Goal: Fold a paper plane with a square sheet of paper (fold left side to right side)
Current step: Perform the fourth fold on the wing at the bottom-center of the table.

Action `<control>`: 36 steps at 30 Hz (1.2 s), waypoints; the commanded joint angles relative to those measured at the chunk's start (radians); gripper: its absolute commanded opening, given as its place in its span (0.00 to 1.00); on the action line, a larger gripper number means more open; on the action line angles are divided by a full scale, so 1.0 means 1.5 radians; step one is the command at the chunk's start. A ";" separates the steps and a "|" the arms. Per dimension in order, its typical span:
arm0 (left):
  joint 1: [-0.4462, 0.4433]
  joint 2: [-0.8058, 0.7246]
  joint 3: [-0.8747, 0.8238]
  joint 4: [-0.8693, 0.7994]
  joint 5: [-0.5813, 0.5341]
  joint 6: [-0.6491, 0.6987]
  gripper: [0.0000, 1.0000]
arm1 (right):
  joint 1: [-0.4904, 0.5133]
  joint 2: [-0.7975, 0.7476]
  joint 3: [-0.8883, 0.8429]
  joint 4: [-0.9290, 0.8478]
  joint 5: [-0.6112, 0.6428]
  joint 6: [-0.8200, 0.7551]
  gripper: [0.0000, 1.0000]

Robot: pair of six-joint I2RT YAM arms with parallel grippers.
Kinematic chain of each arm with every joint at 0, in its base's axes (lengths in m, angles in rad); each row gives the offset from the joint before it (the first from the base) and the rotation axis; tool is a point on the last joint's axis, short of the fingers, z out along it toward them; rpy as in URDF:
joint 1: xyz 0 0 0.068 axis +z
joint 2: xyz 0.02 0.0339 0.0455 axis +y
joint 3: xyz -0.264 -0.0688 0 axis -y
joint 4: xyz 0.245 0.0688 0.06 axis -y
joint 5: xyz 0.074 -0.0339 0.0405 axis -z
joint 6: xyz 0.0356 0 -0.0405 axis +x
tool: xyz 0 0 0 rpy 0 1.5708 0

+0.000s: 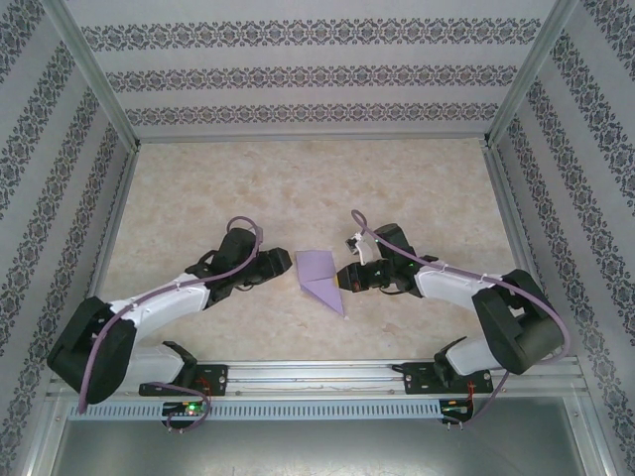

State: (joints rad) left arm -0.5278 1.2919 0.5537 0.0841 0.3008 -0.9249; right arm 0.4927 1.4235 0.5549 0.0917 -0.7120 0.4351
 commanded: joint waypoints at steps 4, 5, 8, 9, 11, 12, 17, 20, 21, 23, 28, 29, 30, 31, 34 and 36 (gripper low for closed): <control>0.009 0.088 0.023 0.108 0.076 -0.028 0.57 | -0.011 -0.023 -0.023 0.027 -0.003 0.018 0.00; 0.009 0.101 0.025 0.120 0.076 -0.030 0.57 | -0.012 -0.027 -0.026 0.029 -0.003 0.019 0.00; 0.009 0.141 0.041 0.140 0.089 -0.030 0.57 | -0.015 -0.036 -0.034 0.035 -0.003 0.024 0.00; 0.008 0.154 0.047 0.145 0.096 -0.031 0.57 | -0.015 -0.038 -0.035 0.034 -0.003 0.024 0.00; 0.008 0.180 0.054 0.170 0.112 -0.039 0.57 | -0.017 -0.035 -0.035 0.036 -0.005 0.025 0.00; 0.008 0.191 0.058 0.181 0.119 -0.043 0.56 | -0.018 -0.035 -0.036 0.037 -0.005 0.027 0.00; 0.006 0.248 0.084 0.201 0.133 -0.046 0.48 | -0.018 -0.027 -0.037 0.047 -0.008 0.031 0.00; 0.006 0.264 0.094 0.209 0.134 -0.044 0.37 | -0.019 -0.027 -0.040 0.046 -0.006 0.032 0.00; 0.005 0.266 0.096 0.210 0.131 -0.043 0.31 | -0.018 -0.026 -0.042 0.044 -0.003 0.033 0.00; 0.004 0.268 0.097 0.211 0.129 -0.043 0.23 | -0.021 -0.026 -0.044 0.041 -0.001 0.032 0.01; -0.002 0.253 0.095 0.206 0.121 -0.047 0.04 | -0.026 -0.054 -0.036 -0.005 0.033 0.026 0.16; -0.004 0.247 0.095 0.202 0.119 -0.048 0.03 | -0.026 -0.066 -0.031 -0.026 0.049 0.023 0.22; -0.005 0.240 0.095 0.196 0.116 -0.048 0.02 | -0.026 -0.082 -0.025 -0.053 0.070 0.020 0.27; -0.007 0.234 0.095 0.191 0.114 -0.049 0.02 | -0.025 -0.097 -0.019 -0.079 0.091 0.014 0.32; -0.009 0.218 0.099 0.171 0.114 -0.055 0.02 | -0.015 -0.156 0.001 -0.174 0.174 -0.003 0.44; -0.010 0.212 0.104 0.155 0.115 -0.058 0.02 | 0.003 -0.198 0.013 -0.230 0.232 -0.010 0.46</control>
State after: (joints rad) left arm -0.5308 1.6451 0.6807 0.3508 0.4850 -0.9974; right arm 0.4721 1.1946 0.5301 -0.0944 -0.5217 0.4538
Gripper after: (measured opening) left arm 0.044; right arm 0.455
